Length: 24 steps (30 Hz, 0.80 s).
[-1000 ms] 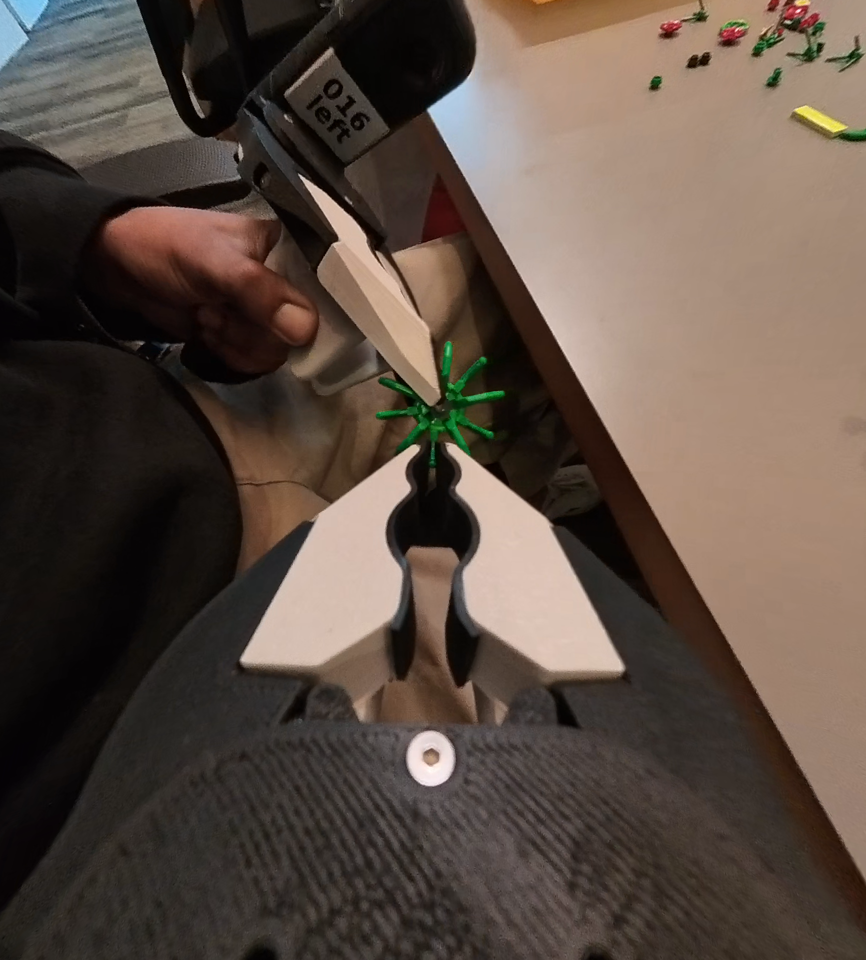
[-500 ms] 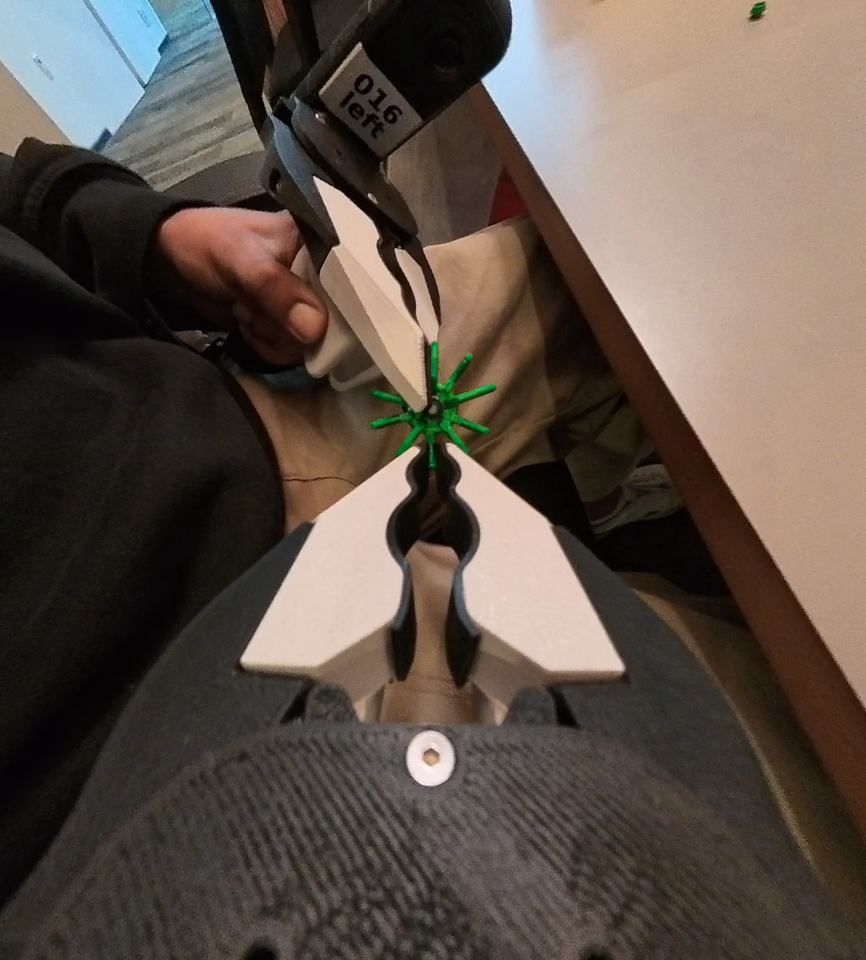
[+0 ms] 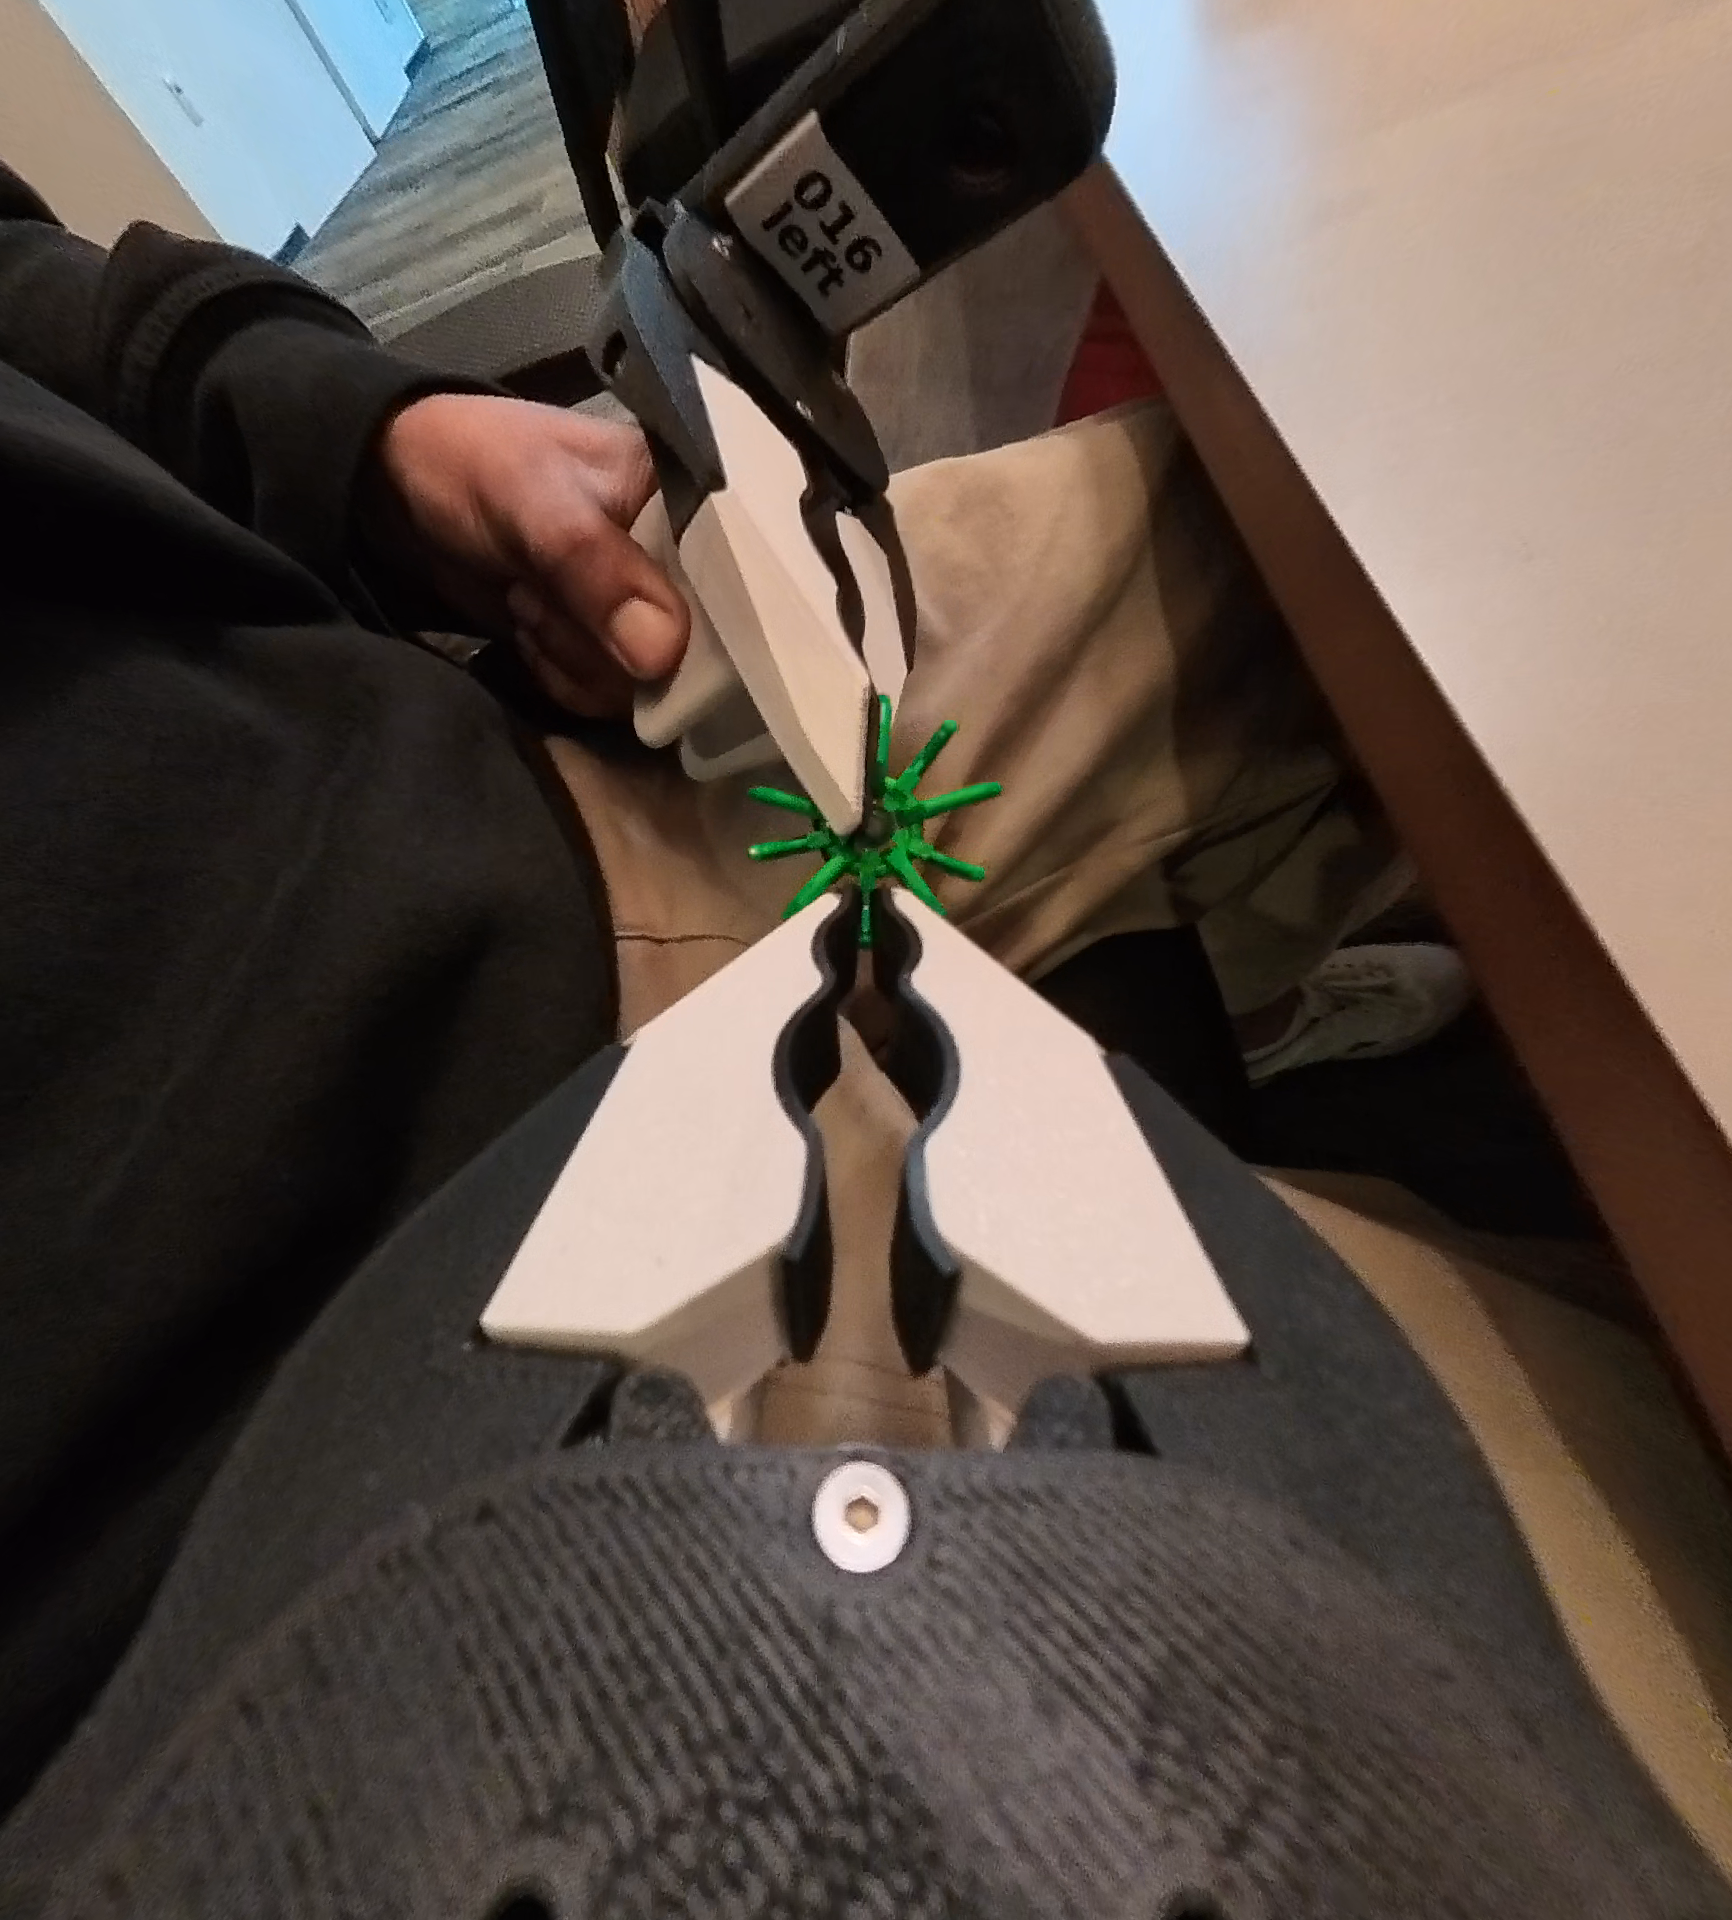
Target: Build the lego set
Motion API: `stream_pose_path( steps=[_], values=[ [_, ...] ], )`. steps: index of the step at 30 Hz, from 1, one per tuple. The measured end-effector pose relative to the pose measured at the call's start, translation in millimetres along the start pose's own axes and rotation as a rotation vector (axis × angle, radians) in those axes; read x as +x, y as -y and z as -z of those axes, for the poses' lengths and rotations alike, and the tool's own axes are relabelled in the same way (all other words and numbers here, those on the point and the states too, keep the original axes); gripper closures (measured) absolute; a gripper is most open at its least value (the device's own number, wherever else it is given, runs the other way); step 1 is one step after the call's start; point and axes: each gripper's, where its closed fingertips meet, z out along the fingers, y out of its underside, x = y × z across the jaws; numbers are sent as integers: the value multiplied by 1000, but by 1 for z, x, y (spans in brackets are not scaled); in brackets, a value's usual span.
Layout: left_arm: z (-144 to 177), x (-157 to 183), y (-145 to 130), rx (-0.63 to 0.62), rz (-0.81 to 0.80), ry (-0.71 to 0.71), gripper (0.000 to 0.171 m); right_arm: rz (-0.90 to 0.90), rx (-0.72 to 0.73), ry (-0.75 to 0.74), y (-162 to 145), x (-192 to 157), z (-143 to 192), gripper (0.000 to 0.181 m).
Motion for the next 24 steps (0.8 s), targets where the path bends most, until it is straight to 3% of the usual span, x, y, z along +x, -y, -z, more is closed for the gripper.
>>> stream_pose_path(
  steps=[11,12,13,24],
  values=[
    [3,8,12,28,-11,-29,162,-24,64,-31,12,2,6,180],
    [3,8,12,22,3,-39,160,-12,54,-49,11,3,6,180],
    [2,9,13,24,25,-56,143,3,43,-82,10,7,7,180],
    [4,9,32,82,58,-58,138,107,21,-190,12,13,12,180]
  ],
)
